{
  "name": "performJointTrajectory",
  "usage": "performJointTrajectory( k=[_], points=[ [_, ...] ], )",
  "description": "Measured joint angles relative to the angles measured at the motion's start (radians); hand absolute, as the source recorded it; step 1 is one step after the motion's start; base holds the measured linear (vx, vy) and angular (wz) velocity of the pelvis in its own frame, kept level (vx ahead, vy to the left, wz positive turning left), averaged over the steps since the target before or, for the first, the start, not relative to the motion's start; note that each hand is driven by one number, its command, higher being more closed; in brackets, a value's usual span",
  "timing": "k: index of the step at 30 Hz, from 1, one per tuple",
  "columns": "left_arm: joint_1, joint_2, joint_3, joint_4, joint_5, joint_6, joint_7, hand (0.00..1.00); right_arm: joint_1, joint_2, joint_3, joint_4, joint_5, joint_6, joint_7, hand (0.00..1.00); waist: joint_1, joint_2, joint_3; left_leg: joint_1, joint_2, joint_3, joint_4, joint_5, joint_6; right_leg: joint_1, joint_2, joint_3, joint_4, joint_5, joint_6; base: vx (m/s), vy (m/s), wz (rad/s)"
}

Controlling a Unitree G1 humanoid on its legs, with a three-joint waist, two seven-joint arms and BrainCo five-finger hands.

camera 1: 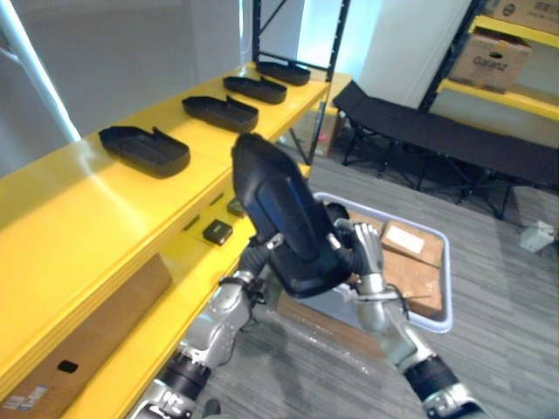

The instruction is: Walk over and take plastic housings, then place them on the shelf

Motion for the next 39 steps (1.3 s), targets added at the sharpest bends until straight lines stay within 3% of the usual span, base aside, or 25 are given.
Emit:
performJointTrajectory(
  k=[7,10,16,20,26,30,34,37,39],
  points=[
    [0.0,0.001,0.039,-0.018,0.031,-0.002,0.004,1.0,0.007,0.003,0.043,-0.001,0.046,-0.024,-0.017,0.0,0.0,0.001,0.0,0.001,0.0,-0.001,0.0,0.0,0.0,0.002,0.0,-0.001,-0.002,0.001,-0.001,0.0,0.0,0.0],
    [0.005,0.001,0.043,-0.056,0.035,-0.008,0.014,1.0,0.019,0.015,0.046,-0.028,0.119,-0.061,-0.03,0.0,0.0,0.004,-0.002,0.001,-0.001,0.001,0.0,0.0,0.0,-0.001,0.0,-0.004,0.0,0.0,-0.003,0.0,0.0,0.0],
    [0.012,-0.076,0.097,-0.127,0.039,-0.101,0.054,1.0,0.022,0.056,0.038,-0.196,0.267,-0.143,-0.038,0.0,-0.002,0.039,-0.021,0.018,0.0,0.011,0.0,0.0,0.0,-0.001,-0.002,0.001,0.012,-0.003,-0.006,-0.01,0.0,-0.05],
    [0.012,-0.089,0.155,-0.128,0.164,-0.118,0.14,1.0,-0.008,0.078,0.01,-0.289,0.332,-0.194,-0.018,0.0,-0.011,0.062,-0.034,0.025,0.001,0.019,-0.005,-0.001,0.0,-0.002,-0.003,0.009,0.015,-0.006,-0.009,-0.05,0.0,-0.08],
    [0.012,-0.083,0.321,-0.135,0.393,-0.201,0.338,1.0,-0.022,0.1,-0.137,-0.444,0.395,-0.186,-0.087,0.0,-0.022,0.063,-0.034,0.033,0.001,0.028,-0.005,-0.001,0.0,-0.002,-0.003,0.02,0.015,-0.004,-0.012,-0.02,0.001,-0.04],
    [0.011,-0.082,0.447,-0.223,0.498,-0.258,0.461,1.0,-0.014,0.118,-0.246,-0.489,0.522,-0.163,-0.084,0.0,-0.029,0.063,-0.034,0.033,0.001,0.031,-0.005,-0.002,-0.001,-0.002,-0.003,0.022,0.012,-0.003,-0.013,0.0,0.0,0.0],
    [0.009,-0.076,0.502,-0.288,0.583,-0.31,0.535,1.0,0.03,0.129,-0.339,-0.506,0.596,-0.156,-0.059,0.0,-0.03,0.063,-0.034,0.033,0.001,0.032,-0.004,-0.003,-0.003,-0.002,-0.003,0.023,0.01,-0.003,-0.013,0.0,0.0,0.0],
    [0.009,-0.073,0.531,-0.321,0.628,-0.326,0.559,1.0,0.095,0.133,-0.411,-0.504,0.69,-0.119,0.029,0.0,-0.034,0.064,-0.033,0.033,0.001,0.034,-0.005,-0.005,-0.003,-0.002,-0.003,0.024,0.008,-0.003,-0.013,0.0,0.0,0.0],
    [0.012,-0.074,0.566,-0.343,0.622,-0.366,0.553,1.0,0.166,0.135,-0.437,-0.495,0.783,-0.069,0.157,0.0,-0.045,0.069,-0.03,0.033,0.001,0.036,-0.005,-0.007,-0.002,-0.003,-0.002,0.025,0.006,-0.003,-0.013,0.0,0.0,0.0]
  ],
)
